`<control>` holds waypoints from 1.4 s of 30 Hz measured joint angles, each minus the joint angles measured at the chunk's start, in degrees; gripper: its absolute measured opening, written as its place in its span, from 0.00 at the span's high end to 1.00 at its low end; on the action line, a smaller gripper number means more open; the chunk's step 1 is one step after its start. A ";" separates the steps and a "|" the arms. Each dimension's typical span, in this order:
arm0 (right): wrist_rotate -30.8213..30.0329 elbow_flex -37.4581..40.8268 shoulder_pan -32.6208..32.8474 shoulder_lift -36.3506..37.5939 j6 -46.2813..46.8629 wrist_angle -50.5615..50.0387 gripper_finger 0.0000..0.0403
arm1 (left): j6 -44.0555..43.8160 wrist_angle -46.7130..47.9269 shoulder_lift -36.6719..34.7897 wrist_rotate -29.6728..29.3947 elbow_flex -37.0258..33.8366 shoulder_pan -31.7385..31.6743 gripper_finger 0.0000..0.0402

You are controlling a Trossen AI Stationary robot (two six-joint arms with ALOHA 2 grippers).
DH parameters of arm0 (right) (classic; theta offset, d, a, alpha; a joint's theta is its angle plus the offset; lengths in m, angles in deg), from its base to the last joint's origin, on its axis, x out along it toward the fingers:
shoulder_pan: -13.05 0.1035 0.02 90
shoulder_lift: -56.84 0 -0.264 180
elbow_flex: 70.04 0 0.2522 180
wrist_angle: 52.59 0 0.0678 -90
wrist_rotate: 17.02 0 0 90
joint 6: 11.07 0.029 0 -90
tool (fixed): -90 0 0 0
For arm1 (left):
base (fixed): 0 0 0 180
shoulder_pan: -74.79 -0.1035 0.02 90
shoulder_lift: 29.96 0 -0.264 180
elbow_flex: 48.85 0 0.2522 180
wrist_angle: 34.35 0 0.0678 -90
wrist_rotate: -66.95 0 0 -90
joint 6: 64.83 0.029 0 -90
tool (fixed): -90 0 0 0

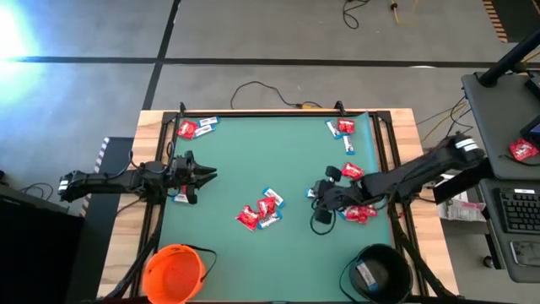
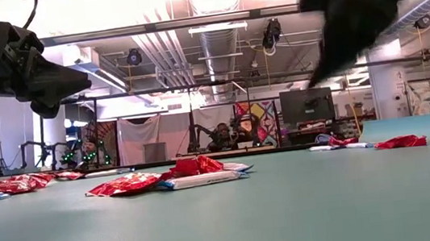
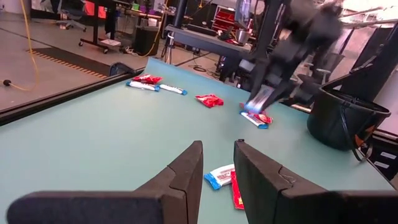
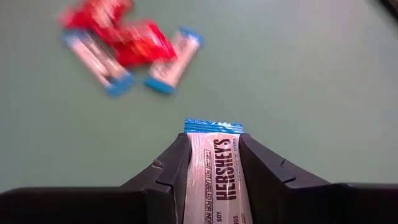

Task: Sort candy by brand, put in halloween buckets
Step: Put the white chocolate into the black bucket

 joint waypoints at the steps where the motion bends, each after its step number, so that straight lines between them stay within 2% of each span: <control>1: -0.09 -3.12 1.03 0.88 1.16 -4.44 0.73 | 0.00 -0.02 0.00 0.00 0.01 -0.02 0.81; 4: -0.07 -11.88 5.08 1.99 5.50 -17.33 0.74 | -0.02 0.00 0.00 0.00 0.01 0.00 0.81; 7: -0.15 -19.93 10.71 1.87 11.61 -25.67 0.74 | 0.00 0.00 0.07 0.00 0.01 -0.02 0.81; 14: 1.58 -30.23 25.11 -3.71 24.10 -31.05 0.74 | -0.01 0.00 0.07 0.00 0.01 -0.02 0.81; 22: 6.60 -39.76 38.18 -10.18 50.68 -44.40 0.74 | -0.01 0.00 0.09 0.02 0.00 -0.02 0.81; 27: 11.57 -40.52 45.35 -13.49 69.14 -47.12 0.73 | 0.00 0.00 0.09 0.00 0.00 -0.02 0.81; 30: 11.88 -39.12 48.74 -15.45 77.79 -48.48 0.73 | -0.01 0.00 0.09 0.00 0.00 0.00 0.81; 35: 11.89 -34.94 49.88 -19.58 84.28 -52.25 0.73 | 0.00 0.00 0.09 0.00 0.00 -0.02 0.81; 38: 12.20 -31.87 48.70 -21.49 86.64 -50.61 0.73 | -0.01 -0.01 0.09 0.01 0.01 -0.02 0.81; 42: 17.08 -29.93 47.79 -23.54 86.65 -46.50 0.68 | -0.01 0.00 0.09 0.02 0.01 -0.02 0.81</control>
